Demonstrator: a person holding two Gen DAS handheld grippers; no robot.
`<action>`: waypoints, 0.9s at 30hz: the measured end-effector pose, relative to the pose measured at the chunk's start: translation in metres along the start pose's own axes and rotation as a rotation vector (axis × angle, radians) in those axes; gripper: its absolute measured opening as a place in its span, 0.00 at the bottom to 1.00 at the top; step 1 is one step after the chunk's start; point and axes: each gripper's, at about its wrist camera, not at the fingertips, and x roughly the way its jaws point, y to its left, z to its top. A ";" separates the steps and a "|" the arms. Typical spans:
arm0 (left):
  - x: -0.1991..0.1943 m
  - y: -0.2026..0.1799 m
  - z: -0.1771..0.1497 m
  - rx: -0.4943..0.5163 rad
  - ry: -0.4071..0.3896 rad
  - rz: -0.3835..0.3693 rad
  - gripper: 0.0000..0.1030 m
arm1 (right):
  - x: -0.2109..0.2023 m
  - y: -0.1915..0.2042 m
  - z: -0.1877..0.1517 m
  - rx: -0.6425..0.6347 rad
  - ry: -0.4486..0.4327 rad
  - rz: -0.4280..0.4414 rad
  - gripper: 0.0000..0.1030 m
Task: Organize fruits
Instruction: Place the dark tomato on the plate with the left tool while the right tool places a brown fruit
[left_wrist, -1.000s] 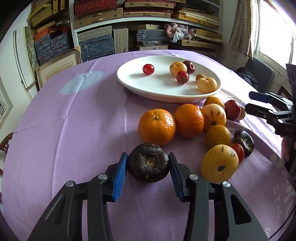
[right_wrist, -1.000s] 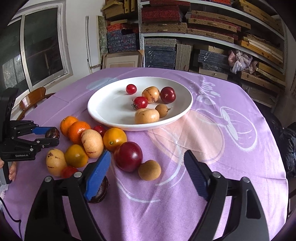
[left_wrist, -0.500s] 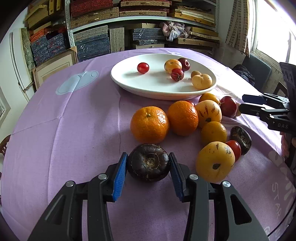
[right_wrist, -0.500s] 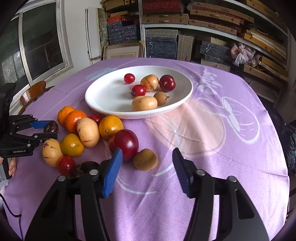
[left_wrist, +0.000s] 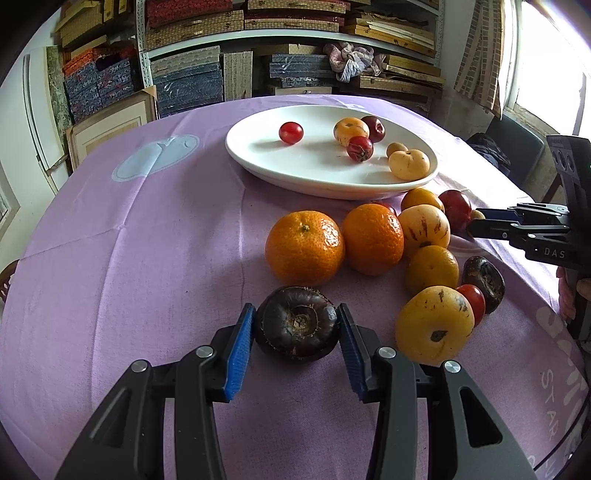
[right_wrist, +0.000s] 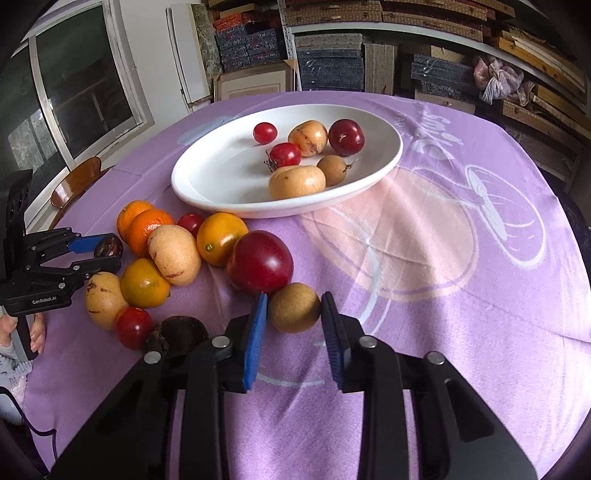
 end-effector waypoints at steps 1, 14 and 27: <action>0.000 0.000 0.000 -0.003 -0.001 -0.001 0.44 | 0.000 0.000 0.000 0.002 0.000 0.002 0.28; -0.005 -0.005 0.074 -0.027 -0.096 0.043 0.44 | -0.028 0.018 0.050 -0.009 -0.166 -0.031 0.28; 0.041 -0.019 0.106 -0.026 -0.141 0.065 0.73 | 0.016 0.052 0.071 -0.126 -0.209 -0.066 0.55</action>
